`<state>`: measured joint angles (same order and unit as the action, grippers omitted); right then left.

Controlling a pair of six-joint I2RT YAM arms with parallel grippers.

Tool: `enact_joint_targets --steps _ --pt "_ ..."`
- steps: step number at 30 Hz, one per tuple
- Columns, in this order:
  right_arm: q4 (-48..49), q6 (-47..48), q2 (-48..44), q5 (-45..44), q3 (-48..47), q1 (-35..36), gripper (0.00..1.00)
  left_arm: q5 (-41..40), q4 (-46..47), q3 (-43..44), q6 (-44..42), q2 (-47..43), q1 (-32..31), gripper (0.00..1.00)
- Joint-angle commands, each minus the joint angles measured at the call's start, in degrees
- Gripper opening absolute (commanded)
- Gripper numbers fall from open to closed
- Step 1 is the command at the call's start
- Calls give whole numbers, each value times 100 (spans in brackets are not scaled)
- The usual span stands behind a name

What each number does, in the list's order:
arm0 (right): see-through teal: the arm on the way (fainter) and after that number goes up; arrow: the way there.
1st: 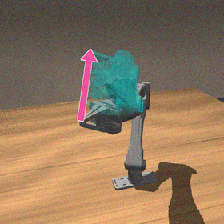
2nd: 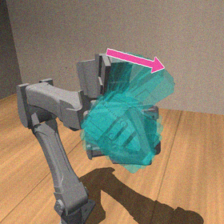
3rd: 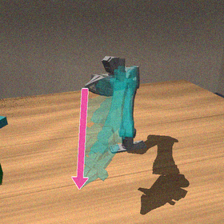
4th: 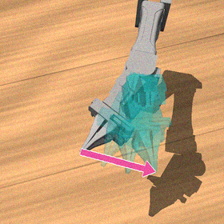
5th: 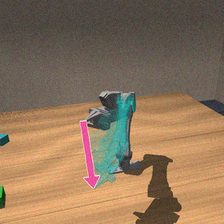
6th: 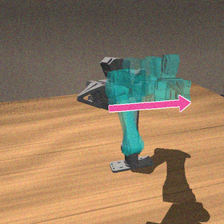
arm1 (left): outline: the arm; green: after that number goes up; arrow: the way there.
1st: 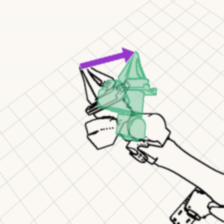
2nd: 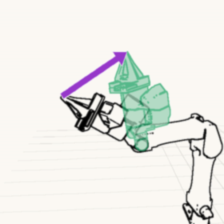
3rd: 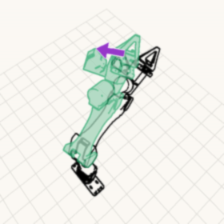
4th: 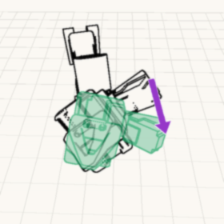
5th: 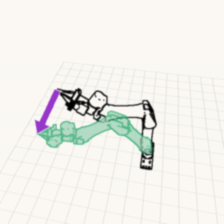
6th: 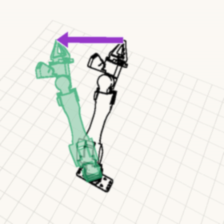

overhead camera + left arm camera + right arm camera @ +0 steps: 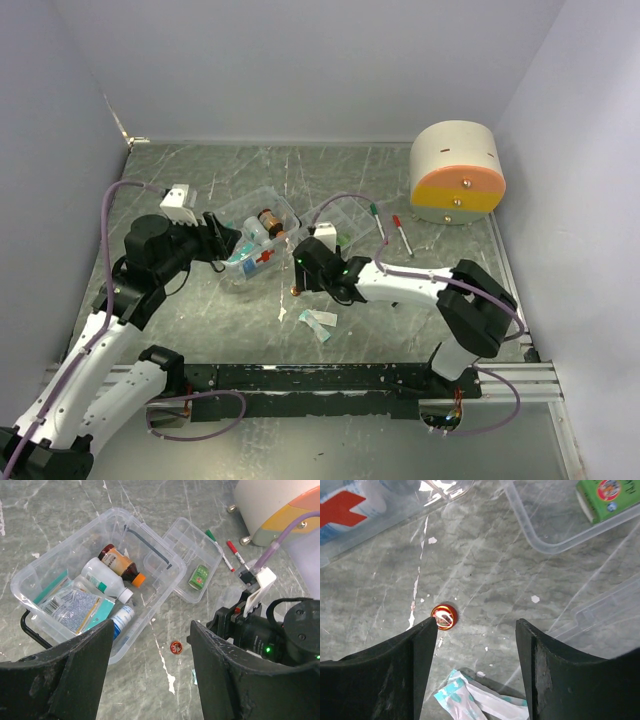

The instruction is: Organize the medicine kit

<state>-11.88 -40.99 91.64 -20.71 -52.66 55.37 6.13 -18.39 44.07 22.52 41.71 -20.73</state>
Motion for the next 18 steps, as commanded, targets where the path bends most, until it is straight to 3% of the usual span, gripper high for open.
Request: enact_joint_targets --steps 1,18 --pt "179 -45 247 -312 -203 172 62 -217 105 -53 -2 1 -8 73" --pt "363 477 1076 -269 -621 555 45 -235 104 -61 -2 90 -8 74"
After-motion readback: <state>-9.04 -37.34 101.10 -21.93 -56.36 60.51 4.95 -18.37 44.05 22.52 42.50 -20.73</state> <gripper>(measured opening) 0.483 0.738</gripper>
